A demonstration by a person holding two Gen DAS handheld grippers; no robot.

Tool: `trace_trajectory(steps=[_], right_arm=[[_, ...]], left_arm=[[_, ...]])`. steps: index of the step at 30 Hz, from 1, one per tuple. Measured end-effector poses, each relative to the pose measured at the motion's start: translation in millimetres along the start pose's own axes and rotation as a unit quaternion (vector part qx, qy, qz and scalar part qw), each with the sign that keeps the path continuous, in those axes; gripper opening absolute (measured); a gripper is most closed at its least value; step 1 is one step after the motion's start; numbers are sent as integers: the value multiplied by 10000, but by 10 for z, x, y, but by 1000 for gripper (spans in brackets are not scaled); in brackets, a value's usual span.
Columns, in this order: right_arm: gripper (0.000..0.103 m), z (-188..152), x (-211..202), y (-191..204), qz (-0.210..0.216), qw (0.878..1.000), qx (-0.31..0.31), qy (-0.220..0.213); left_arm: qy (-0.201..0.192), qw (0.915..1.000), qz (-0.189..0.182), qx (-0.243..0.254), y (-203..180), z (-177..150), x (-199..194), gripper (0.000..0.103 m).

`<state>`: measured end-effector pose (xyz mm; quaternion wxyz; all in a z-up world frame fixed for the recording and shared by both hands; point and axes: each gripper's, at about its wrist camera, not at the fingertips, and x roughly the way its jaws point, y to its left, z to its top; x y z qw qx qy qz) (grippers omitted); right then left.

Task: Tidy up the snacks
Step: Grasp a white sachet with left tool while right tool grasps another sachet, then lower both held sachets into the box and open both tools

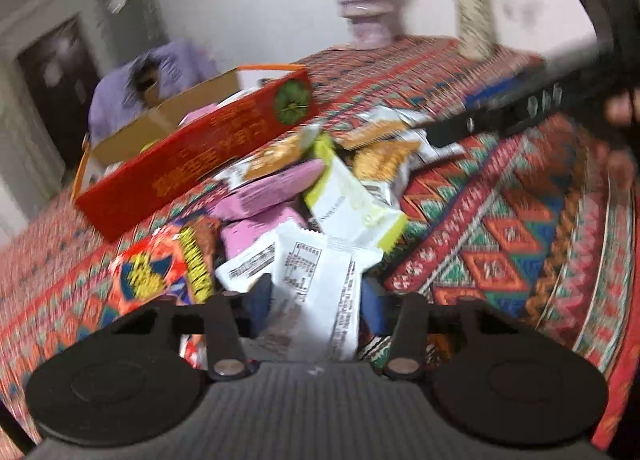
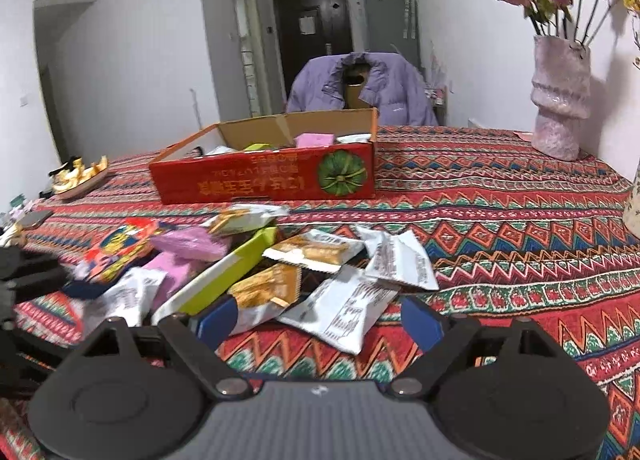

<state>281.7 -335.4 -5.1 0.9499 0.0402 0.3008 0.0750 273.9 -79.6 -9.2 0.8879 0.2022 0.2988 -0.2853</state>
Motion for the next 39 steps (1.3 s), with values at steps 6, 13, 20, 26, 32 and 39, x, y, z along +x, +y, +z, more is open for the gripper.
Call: trace_trajectory(steps=[6,13,20,26,32,39], right_arm=[[86,128,346,-236,-320,9987,377,-75],[69,302,832,-532,-689,9967,361,226],[44,271,813,-537,-597,9978,101,268],[43,37,191,-545,-705,9973,151,146],[43,-152,-431,-446,-655,9974,284,-100],[43,189,-494,-298,153,9981,364,-473]], left_arm=[[-293,9915,311,-1231,279,-10,-267,39],[-500,9746,917,-1981,635,53,-521,39],[-336,9723,1167,-1995,623,118,-508,39],[-400,9723,1120,-2014,473,83,-679,39],[-532,9702,979,-2151,350,21,-830,39],[-623,9688,1103,-2132,643,360,-745,39]])
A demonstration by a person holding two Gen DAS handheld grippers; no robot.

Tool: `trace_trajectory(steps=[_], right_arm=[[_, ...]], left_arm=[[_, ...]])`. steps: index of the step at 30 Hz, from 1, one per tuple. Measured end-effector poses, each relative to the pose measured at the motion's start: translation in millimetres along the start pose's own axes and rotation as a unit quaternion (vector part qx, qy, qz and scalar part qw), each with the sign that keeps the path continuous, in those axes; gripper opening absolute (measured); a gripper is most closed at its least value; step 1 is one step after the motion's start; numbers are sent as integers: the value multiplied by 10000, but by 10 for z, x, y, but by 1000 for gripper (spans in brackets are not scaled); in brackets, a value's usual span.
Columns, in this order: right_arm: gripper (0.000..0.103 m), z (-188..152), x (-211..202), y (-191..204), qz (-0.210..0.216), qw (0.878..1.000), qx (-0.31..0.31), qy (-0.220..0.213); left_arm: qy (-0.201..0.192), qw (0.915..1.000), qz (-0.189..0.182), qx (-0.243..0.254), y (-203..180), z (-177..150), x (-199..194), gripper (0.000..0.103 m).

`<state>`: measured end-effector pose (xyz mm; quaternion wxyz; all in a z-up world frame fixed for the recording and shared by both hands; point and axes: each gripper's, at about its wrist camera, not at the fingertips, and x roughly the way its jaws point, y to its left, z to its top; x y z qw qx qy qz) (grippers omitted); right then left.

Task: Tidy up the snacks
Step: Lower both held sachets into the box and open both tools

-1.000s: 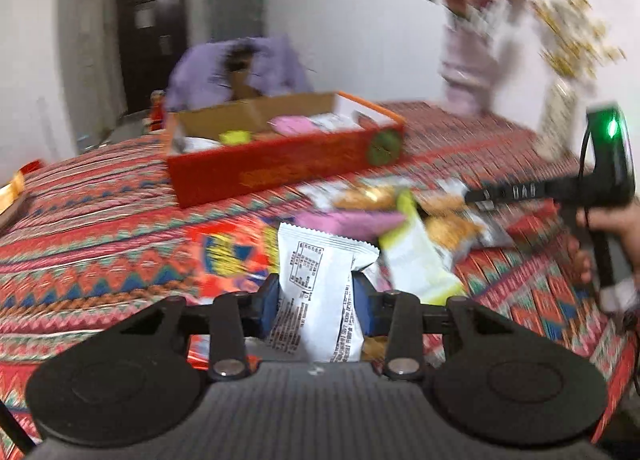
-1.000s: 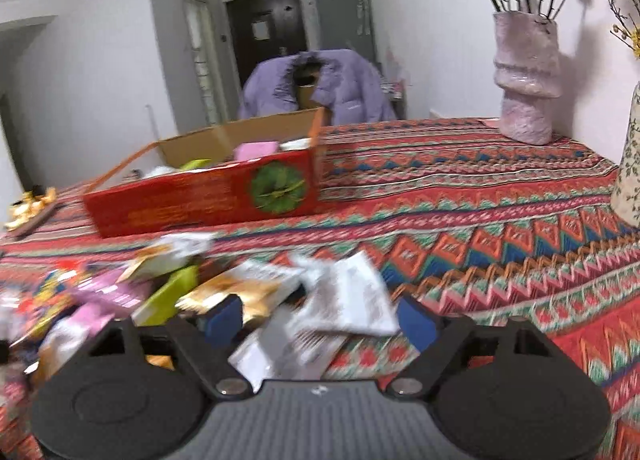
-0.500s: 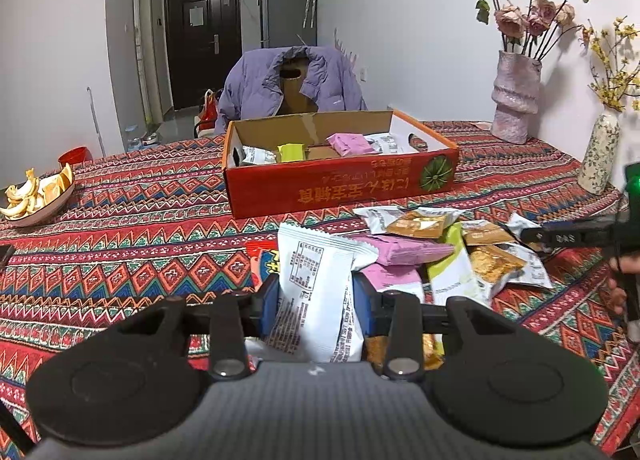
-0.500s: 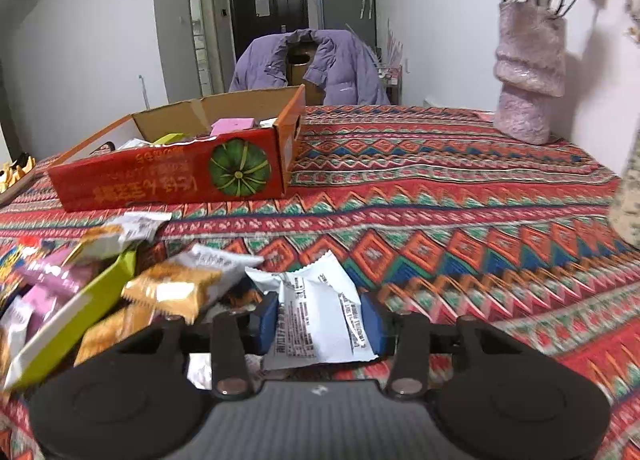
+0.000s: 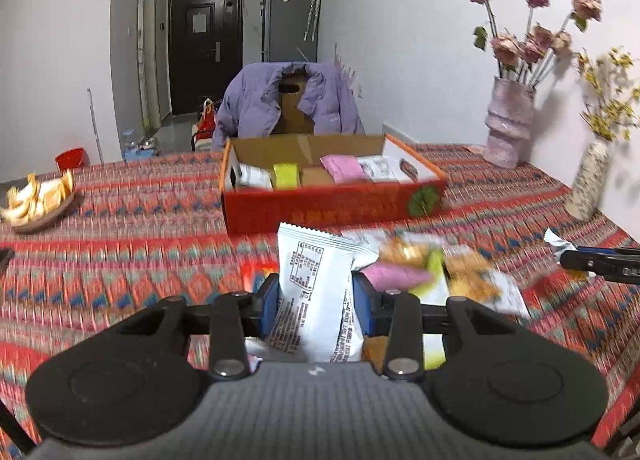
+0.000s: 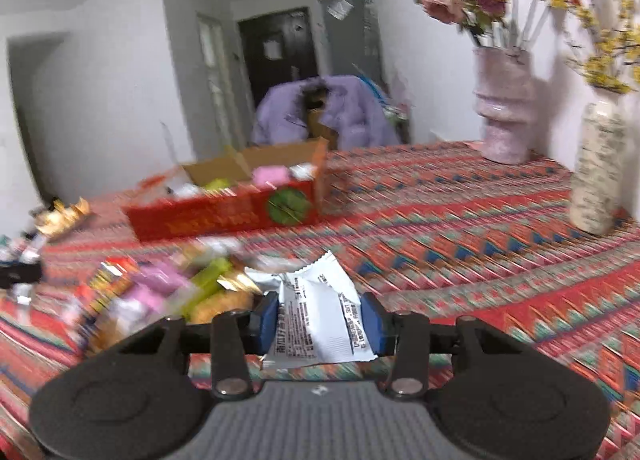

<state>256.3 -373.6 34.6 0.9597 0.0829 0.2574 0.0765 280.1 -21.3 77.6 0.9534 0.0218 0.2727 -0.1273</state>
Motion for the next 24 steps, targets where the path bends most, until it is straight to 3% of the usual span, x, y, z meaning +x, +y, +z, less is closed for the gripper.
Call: trace_trajectory(steps=[5,8,14,20,24], right_arm=[[43,744,551,265,803,9964,-254,-91],[43,1262,1107,439,896,9949,-473,18],[43,2028,2572,763,1093,9886,-389,964],[43,2121,3977,880,721,9773,219,1982],[49,2061,4340,917,544,9751,355,2120]], left_arm=[[143,9998,123,-107,266,733,689,39],[470,9985,211,-183,454,1088,1264,39],[1035,9937,398,-131,648,1345,2281,39],[1518,9861,552,378,673,1341,2895,43],[1502,9864,469,466,684,1329,3000,51]])
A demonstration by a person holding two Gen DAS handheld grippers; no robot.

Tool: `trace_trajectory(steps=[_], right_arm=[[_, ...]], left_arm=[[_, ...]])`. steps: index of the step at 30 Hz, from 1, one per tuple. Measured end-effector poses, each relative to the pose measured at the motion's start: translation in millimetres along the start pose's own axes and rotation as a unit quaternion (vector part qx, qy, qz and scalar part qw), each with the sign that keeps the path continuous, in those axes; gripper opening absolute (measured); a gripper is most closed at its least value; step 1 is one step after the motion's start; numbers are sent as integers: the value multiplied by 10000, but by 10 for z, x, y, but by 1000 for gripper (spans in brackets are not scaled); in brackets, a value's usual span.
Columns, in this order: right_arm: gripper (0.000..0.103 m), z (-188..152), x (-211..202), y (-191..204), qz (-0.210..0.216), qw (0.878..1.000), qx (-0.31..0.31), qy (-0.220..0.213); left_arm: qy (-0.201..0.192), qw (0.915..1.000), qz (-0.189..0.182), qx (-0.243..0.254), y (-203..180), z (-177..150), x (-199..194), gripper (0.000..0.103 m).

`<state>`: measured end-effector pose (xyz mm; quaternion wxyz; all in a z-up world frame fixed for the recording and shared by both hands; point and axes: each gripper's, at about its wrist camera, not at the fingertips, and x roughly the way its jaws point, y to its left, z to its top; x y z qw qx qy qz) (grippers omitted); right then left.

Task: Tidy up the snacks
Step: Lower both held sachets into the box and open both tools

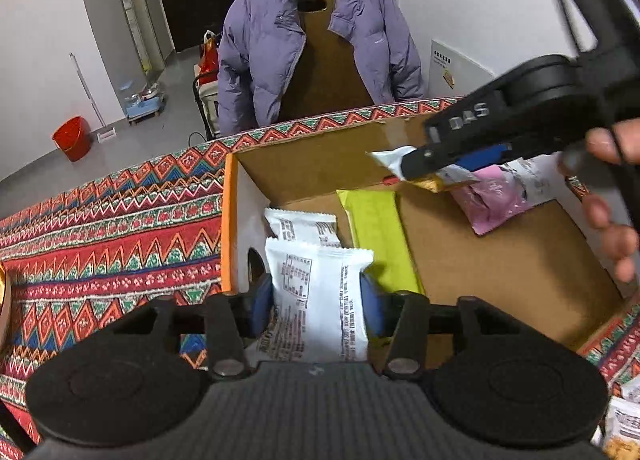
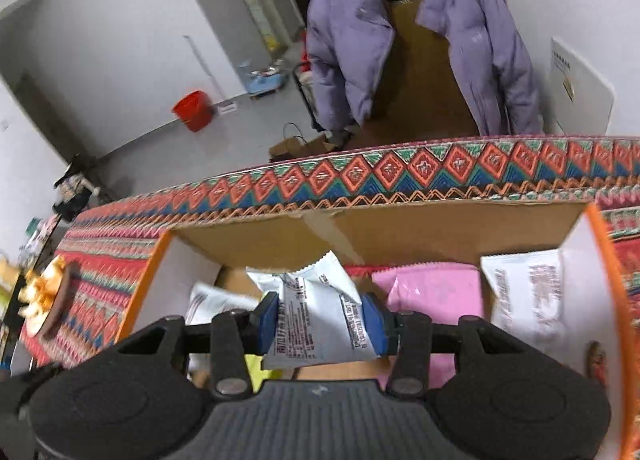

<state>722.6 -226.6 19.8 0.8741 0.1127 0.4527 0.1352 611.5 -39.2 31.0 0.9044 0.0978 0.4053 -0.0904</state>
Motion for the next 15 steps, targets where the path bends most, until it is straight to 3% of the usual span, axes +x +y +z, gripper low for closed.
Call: trace_trajectory(steps=[1,7,12,15], right_arm=[[59,14,34,10,-16,10000,-19,-22],[60,-14,-112,-22,96,9998,51,-186],[61,-102,-711,-24,12,9982,-295,-514],[67,-312,-1239,-7,-81,9943,-733,-767]], left_arm=[[-11,10000,-6,-37,1,-3,1,52],[-69,9990,-279,-331,177,18,-121,52],[-258,9983,-287,-439,279,-14,-533,55],[-448,9971,-318,-530,345,-110,-898,60]])
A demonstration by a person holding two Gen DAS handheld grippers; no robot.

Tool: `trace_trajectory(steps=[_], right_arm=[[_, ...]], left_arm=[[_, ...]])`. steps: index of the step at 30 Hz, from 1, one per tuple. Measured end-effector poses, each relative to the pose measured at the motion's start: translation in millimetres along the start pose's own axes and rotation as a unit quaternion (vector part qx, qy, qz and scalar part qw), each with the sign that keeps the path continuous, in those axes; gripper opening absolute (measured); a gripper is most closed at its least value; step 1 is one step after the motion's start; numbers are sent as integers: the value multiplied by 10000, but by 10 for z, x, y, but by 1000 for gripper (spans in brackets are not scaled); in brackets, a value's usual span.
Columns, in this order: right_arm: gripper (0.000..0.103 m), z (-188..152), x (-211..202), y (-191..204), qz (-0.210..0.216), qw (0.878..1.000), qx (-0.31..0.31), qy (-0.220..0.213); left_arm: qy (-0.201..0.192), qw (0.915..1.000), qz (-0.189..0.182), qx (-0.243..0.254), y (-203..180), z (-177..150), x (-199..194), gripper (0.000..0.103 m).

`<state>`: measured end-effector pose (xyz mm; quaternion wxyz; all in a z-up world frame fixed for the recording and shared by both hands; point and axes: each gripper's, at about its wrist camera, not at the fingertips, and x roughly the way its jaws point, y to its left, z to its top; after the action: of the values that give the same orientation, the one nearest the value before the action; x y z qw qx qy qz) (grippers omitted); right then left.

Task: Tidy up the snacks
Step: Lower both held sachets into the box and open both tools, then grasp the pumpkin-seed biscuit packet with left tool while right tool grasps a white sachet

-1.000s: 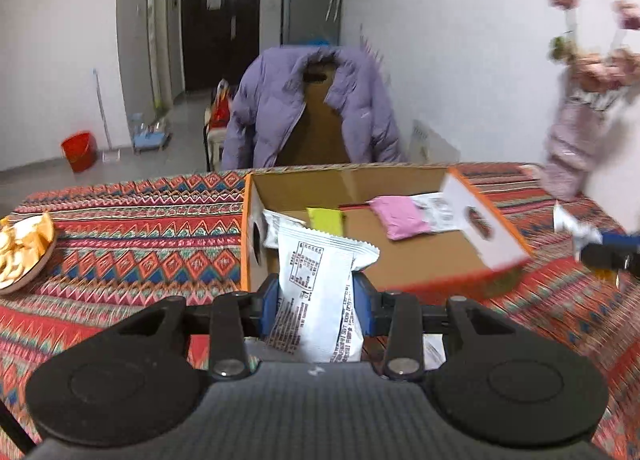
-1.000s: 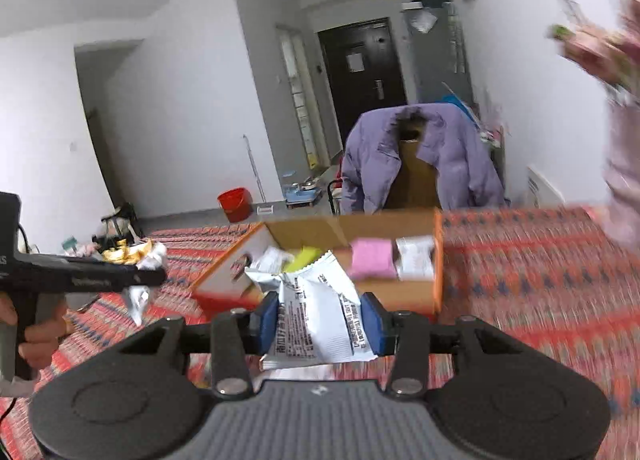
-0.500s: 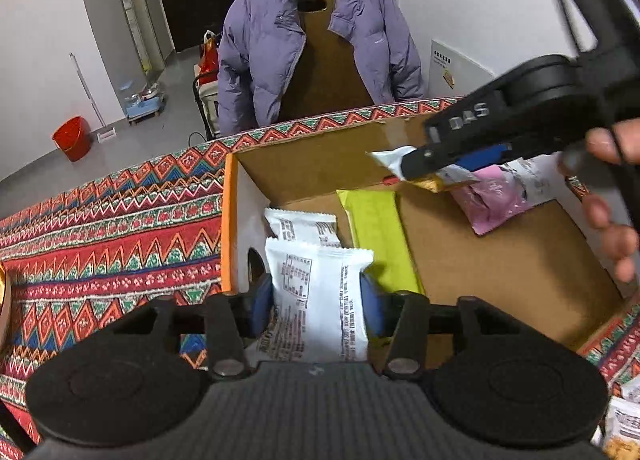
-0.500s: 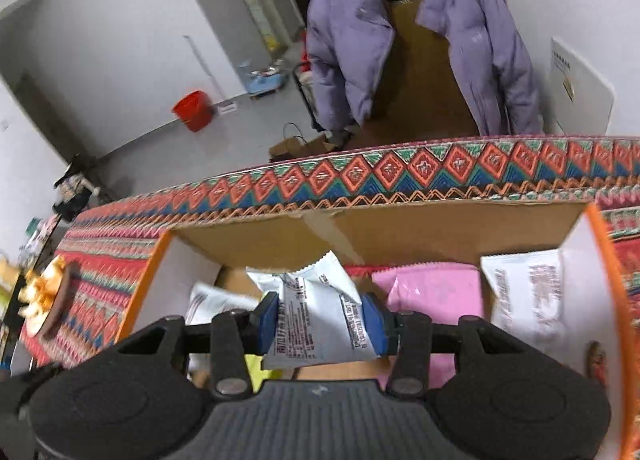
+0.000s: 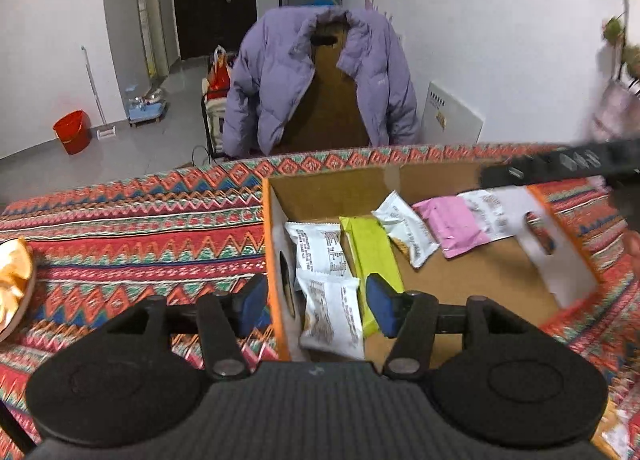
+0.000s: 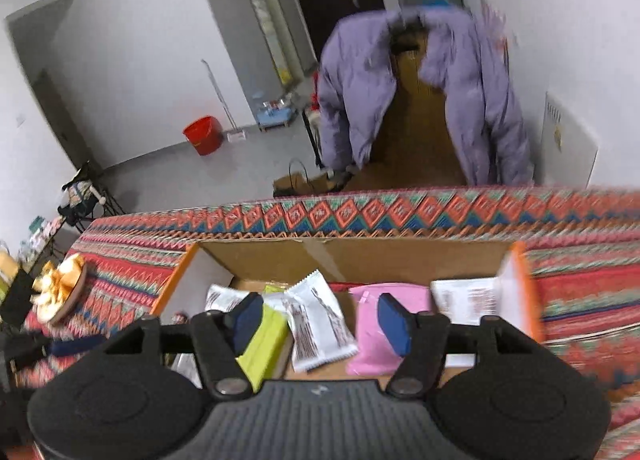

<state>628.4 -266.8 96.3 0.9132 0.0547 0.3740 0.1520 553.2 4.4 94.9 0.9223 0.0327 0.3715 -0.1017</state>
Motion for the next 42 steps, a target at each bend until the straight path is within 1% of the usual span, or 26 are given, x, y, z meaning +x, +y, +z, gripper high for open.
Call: trace_trajectory(steps=[2,4,6,7,10,12,15,18,20,22,24,27,29,31,35,40,42], right_arm=[[70,-157,-368,31,-60,9994,-309,-109],[70,-341,-733,30,-116,9981,-550,-251],[73,-572,-1072,33,-164,9960,-759,-431],[76,-734,-1260,32,-195,9947,-851,-536],[79,-1158,-1712,2,-156,9928,-906,-769],[80,-1421,-1954,4,-109,9920,-898,-884],[85,-1831,-2277,47,-82,9900,-980,-1008],[85,-2247,-2546,156,-99,9873,-1107,-1132],[86,-2559,-2714,254,-117,9836,-1222,-1319],[88,-2888,-2850,342,-106,9820,-1275,-1393],[89,-3166,-2951,399,-166,9805,-1332,-1439],[89,-3490,-2997,446,-471,9815,-1180,-1432],[89,-3661,-3006,438,-570,9841,-999,-1354],[89,-3783,-2992,418,-647,9849,-967,-1280],[89,-4007,-2978,406,-558,9868,-1009,-1137],[89,-4148,-2916,391,-501,9900,-926,-935],[89,-4142,-2884,365,-515,9906,-928,-864]], left_arm=[[-172,9998,-37,14,-3,-84,-270,64],[-381,9993,21,36,-20,-217,-561,67],[-713,9974,122,70,-45,-441,-893,72],[-805,9966,153,83,-51,-531,-1006,72],[-1036,9942,270,124,-136,-903,-1378,73],[-1249,9916,285,175,-211,-1171,-1611,80],[-1485,9878,464,80,-355,-1562,-1895,81],[-1708,9842,475,-24,-473,-1935,-2135,82],[-1890,9798,650,-69,-590,-2225,-2293,83],[-1994,9764,831,-48,-724,-2492,-2416,85],[-1961,9764,902,-71,-815,-2689,-2503,85],[-1856,9798,733,-111,-929,-2916,-2609,88],[-1824,9806,719,-72,-972,-3022,-2649,90],[-1781,9814,709,-35,-1025,-3089,-2640,90],[-1685,9842,546,-13,-1146,-3245,-2607,90],[-1462,9882,453,-91,-1216,-3326,-2499,90],[-1349,9900,402,-102,-1245,-3314,-2429,90]])
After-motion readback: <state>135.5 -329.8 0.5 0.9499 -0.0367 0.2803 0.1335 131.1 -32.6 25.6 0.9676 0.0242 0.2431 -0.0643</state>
